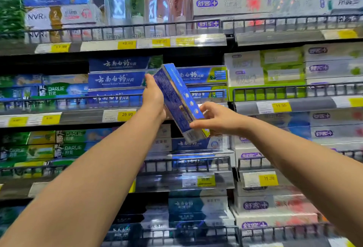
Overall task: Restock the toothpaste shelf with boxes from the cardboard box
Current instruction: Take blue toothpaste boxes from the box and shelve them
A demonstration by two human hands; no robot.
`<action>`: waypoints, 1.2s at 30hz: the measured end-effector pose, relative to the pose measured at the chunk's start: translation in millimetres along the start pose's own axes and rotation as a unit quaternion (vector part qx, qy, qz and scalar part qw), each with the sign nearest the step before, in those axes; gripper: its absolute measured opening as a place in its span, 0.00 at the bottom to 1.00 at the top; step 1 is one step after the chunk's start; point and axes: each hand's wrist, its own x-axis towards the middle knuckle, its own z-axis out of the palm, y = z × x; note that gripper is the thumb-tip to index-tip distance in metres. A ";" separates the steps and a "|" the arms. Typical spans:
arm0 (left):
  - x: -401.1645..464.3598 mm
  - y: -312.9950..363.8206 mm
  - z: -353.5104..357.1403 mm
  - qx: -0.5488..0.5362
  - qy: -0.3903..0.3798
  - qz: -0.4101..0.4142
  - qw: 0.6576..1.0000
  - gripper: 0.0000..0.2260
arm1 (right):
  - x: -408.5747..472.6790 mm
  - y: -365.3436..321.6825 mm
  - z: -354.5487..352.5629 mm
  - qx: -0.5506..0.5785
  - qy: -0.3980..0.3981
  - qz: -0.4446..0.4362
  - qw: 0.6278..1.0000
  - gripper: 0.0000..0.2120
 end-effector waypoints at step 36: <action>5.4 22.8 -13.6 0.203 0.008 0.291 0.935 0.16 | 19.1 -19.4 -68.1 0.039 0.391 -0.151 0.907 0.27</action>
